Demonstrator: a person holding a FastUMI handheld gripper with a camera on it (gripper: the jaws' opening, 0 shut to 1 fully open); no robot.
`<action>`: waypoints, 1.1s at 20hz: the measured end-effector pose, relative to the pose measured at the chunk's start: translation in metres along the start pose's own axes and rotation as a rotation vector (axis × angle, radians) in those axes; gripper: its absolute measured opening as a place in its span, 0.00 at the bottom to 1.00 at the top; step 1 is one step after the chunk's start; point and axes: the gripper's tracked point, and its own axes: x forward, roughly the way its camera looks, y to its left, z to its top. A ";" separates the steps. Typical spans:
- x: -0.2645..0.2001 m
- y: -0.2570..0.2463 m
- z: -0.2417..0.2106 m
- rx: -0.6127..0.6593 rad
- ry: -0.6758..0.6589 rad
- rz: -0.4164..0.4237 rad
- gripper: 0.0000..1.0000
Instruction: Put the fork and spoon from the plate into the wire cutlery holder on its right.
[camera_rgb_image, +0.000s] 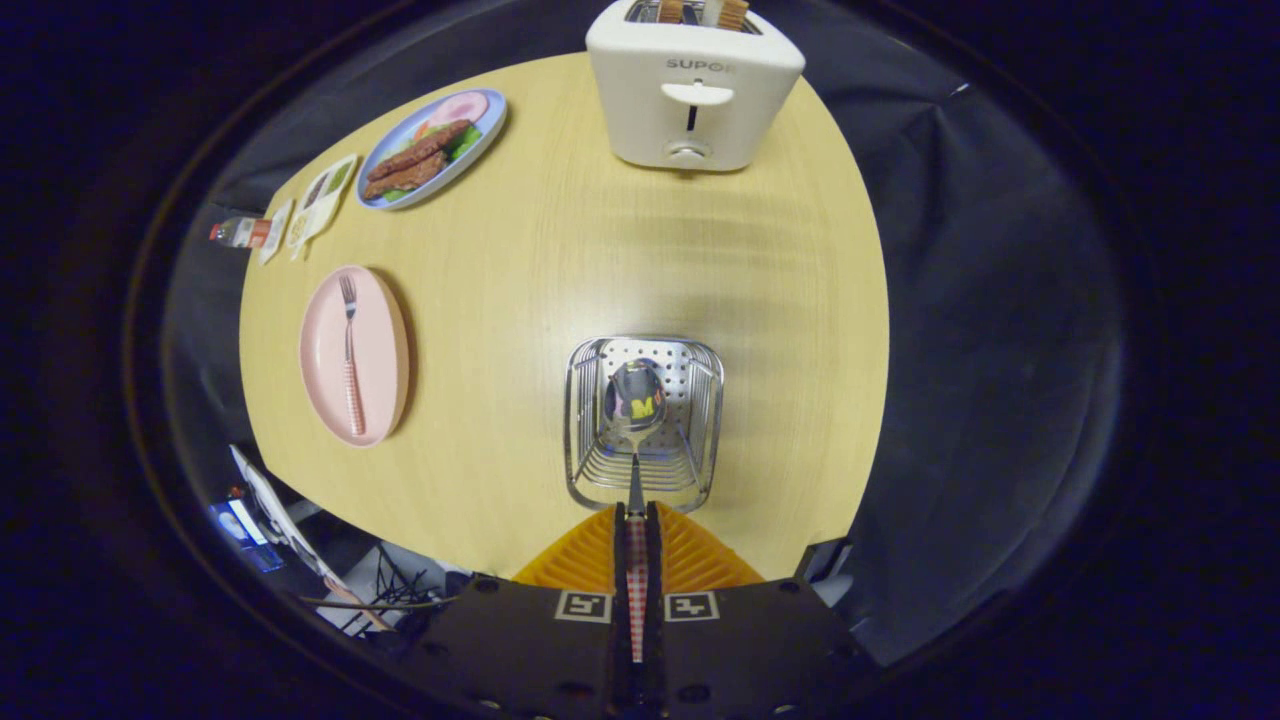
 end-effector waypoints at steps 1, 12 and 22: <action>0.003 0.000 0.002 -0.001 0.016 -0.005 0.04; 0.003 0.008 0.018 0.014 -0.035 -0.006 0.10; -0.035 0.027 0.021 0.013 -0.329 -0.025 0.52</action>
